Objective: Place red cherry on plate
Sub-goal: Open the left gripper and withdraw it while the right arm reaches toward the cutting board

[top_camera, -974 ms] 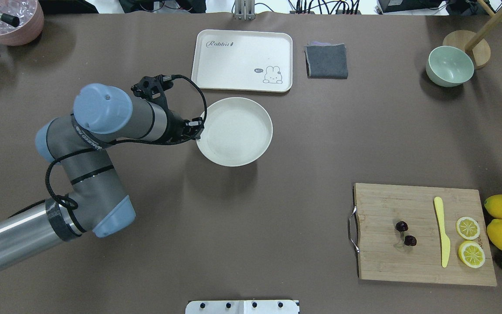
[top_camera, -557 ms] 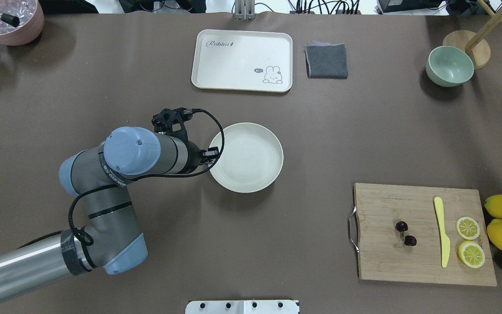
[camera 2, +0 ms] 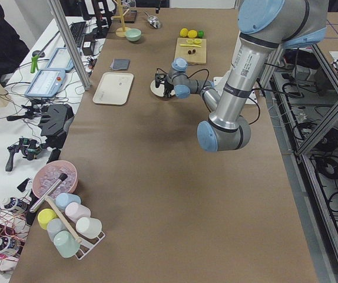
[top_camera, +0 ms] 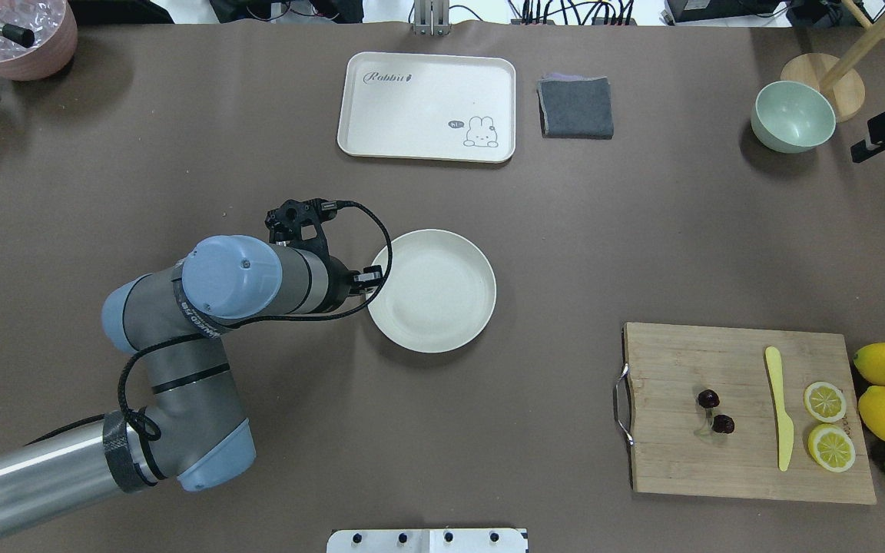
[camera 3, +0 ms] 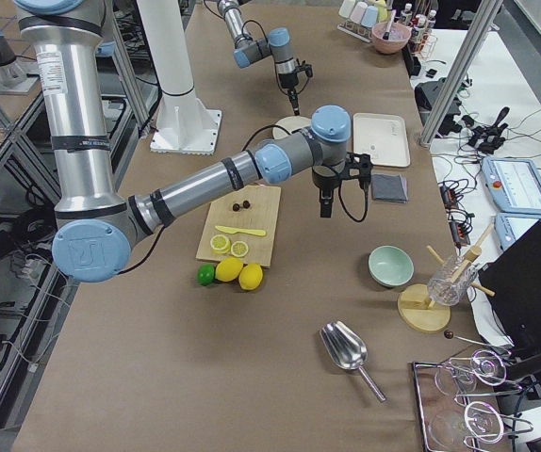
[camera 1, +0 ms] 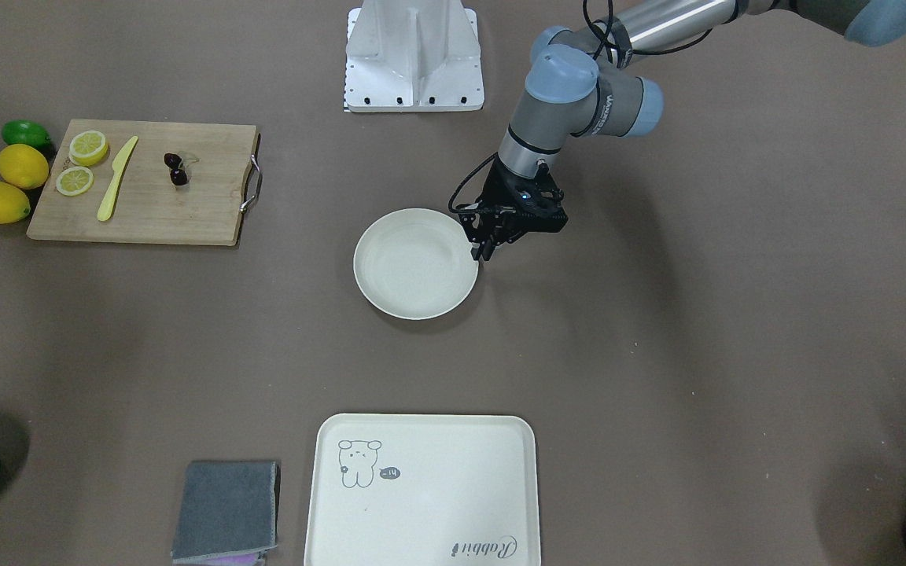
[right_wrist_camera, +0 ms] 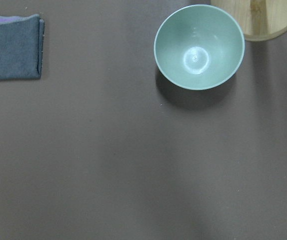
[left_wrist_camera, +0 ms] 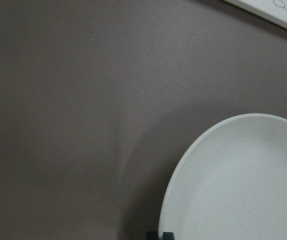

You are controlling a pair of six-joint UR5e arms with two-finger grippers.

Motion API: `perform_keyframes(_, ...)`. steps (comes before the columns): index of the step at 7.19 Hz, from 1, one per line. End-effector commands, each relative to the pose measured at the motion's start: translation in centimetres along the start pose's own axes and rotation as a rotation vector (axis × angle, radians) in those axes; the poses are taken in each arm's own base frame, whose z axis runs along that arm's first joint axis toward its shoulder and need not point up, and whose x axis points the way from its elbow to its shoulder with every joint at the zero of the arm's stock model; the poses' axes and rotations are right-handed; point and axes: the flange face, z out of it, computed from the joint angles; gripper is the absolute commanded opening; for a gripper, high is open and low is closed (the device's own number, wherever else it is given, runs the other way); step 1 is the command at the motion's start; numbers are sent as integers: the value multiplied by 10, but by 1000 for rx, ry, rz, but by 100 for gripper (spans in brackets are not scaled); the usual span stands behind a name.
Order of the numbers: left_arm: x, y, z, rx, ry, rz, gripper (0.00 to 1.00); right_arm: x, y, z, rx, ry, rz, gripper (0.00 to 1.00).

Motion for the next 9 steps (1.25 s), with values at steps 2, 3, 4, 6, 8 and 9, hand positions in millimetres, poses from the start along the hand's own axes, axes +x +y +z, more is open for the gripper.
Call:
perform_keyframes(2,-16,-81,-41,35,22,105,99,-84,71,31,-53,9,-34,100)
perform_keyframes(3,-56,-102,-52,53,-5,194,99,-88,83,48,-88,23,-44,100)
perform_keyframes(4,-78,-141,-77,116,-26,184,99,-93,102,74,-100,55,-69,100)
perform_keyframes(6,-117,-185,-109,79,-25,258,99,-94,151,115,-98,36,-142,100)
perform_keyframes(8,-155,-206,-118,106,-74,288,99,-116,186,149,-126,69,-229,100)
perform_keyframes(9,-169,-210,-117,105,-93,276,99,-125,203,164,-140,83,-268,100)
